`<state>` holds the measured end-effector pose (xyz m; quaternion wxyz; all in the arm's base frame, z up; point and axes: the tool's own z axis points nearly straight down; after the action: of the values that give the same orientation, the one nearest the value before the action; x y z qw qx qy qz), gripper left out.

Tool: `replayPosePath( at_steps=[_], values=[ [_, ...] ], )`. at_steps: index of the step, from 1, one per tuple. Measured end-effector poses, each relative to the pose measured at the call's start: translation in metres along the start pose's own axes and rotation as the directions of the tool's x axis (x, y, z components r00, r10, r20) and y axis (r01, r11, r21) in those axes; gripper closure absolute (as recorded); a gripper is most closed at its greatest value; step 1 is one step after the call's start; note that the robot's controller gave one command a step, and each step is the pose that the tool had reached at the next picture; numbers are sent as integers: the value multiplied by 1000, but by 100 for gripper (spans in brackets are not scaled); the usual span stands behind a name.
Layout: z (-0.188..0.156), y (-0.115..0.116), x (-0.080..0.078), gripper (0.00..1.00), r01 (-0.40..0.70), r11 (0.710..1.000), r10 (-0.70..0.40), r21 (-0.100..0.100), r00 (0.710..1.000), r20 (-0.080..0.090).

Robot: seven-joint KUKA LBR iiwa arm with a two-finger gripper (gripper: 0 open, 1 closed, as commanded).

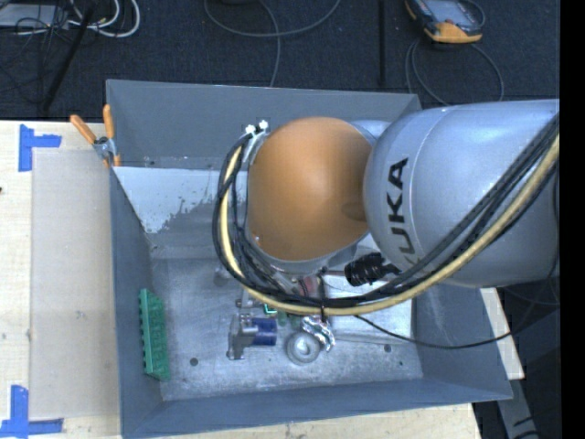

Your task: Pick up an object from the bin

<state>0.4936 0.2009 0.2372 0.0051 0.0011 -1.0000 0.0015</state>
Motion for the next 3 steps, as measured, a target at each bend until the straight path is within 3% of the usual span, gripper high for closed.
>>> replayPosePath(
  at_steps=[1, 2, 3],
  values=[
    [168, -97, -50, 0, 96, 995, -96, -4, 995, 11],
    [165, -108, -44, 0, -16, 1000, 17, -7, 1000, 15],
    [165, -107, -44, 0, -18, 1000, 18, -5, 1000, 12]
  ],
)
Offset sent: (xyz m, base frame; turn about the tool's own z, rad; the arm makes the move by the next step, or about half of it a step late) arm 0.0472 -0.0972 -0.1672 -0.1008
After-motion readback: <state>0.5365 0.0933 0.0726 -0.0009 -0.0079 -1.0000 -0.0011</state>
